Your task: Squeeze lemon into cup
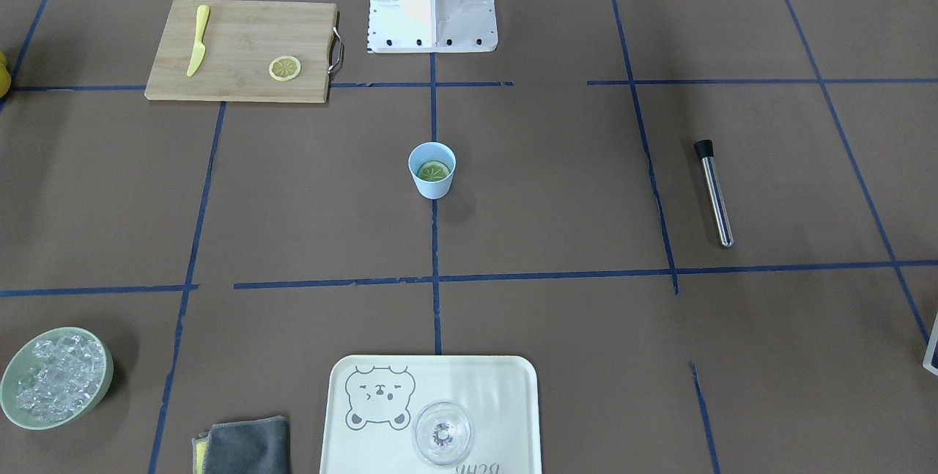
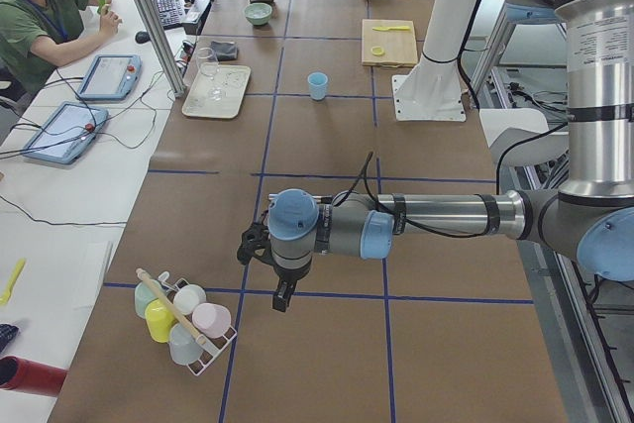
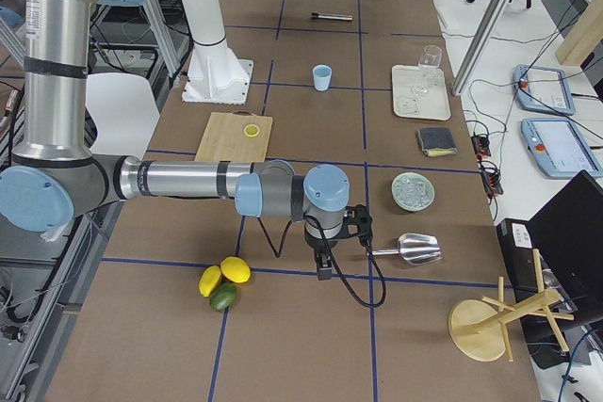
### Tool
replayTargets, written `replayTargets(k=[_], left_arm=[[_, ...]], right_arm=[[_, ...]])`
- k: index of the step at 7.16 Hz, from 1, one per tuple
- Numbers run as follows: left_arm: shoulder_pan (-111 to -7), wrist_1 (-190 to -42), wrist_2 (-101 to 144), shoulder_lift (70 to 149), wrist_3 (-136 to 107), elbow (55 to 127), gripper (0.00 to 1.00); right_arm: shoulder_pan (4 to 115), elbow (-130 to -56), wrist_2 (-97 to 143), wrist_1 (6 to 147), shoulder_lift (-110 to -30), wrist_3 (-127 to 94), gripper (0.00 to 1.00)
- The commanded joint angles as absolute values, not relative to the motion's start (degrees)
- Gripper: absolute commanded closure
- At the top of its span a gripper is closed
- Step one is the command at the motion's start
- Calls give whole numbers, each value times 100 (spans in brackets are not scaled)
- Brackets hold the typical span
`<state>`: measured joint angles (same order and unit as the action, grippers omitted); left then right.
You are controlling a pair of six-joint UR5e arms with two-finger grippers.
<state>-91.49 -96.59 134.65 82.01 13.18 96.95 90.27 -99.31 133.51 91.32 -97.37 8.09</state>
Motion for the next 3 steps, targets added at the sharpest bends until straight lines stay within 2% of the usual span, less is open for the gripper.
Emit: replayTargets(k=[1,3], left_arm=[[-9149,-9650,13465,8200,1318,9694,0],[-9158,-9650,13465,8131,1318,9712,0]], right_arm=[[9026,-9923,13351,9132,-9747,809,0],[9026,-9923,13351,9132,-9747,809,0]])
